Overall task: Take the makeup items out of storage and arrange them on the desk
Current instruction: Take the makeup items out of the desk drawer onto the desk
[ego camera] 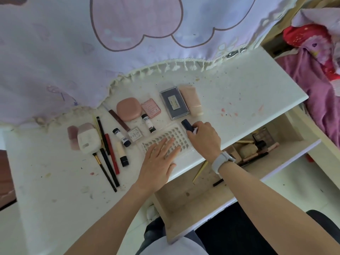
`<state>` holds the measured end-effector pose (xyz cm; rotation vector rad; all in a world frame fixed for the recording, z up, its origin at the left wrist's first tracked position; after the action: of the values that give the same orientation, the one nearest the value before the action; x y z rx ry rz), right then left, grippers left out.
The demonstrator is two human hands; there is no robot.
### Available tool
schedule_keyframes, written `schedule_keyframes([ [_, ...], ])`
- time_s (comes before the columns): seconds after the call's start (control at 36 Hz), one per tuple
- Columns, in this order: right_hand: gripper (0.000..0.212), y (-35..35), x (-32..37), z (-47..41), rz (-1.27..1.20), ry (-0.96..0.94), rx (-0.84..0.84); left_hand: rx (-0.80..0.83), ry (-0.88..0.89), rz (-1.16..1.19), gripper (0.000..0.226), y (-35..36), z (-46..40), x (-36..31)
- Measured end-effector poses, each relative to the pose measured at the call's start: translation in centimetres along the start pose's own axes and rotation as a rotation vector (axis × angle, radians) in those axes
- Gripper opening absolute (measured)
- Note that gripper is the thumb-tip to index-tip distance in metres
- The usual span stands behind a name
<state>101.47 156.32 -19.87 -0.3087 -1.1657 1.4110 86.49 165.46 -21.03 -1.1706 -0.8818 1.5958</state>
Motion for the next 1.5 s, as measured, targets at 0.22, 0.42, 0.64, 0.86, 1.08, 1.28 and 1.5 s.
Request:
schedule_keyframes([
  [0.22, 0.043, -0.5, -0.4, -0.6, -0.312, -0.067, -0.03, -0.017, 0.027, 0.029, 0.047, 0.5, -0.2, 1.2],
  [0.42, 0.052, -0.7, -2.7, -1.0, -0.468, 0.019, 0.065, -0.013, 0.004, 0.022, 0.046, 0.7, -0.2, 1.1],
  [0.64, 0.05, -0.5, -2.2, 0.5, -0.37, -0.155, -0.096, -0.03, -0.038, 0.034, 0.052, 0.1, -0.3, 0.5],
  [0.86, 0.04, -0.9, -2.8, 2.3, -0.387, -0.26, -0.107, 0.014, -0.143, 0.078, 0.051, -0.5, -0.4, -0.5],
  [1.08, 0.024, -2.2, -10.7, 6.7, -0.47, -0.167, -0.271, -0.174, 0.164, 0.279, 0.037, -1.5, -0.3, -8.1],
  [1.28, 0.031, -1.6, -19.2, 5.9, 0.032, 0.096, -0.035, 0.149, 0.089, 0.401, 0.032, 5.2, -2.4, -13.1],
  [1.5, 0.048, -1.8, -23.3, -0.5, 0.524, 0.143, 0.172, 0.295, -0.308, 0.275, 0.06, 11.9, -7.4, -11.5],
])
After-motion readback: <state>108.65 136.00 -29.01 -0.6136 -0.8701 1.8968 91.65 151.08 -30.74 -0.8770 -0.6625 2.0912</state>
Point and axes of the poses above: each hand's wrist, its own z-axis away from the middle knuckle, its own y-axis out of the palm, x = y × z, the point moved 5 cm from there along -z, towards the middle knuckle, and after that the axes turned 14 degrees about x, right-handed, at the moved point
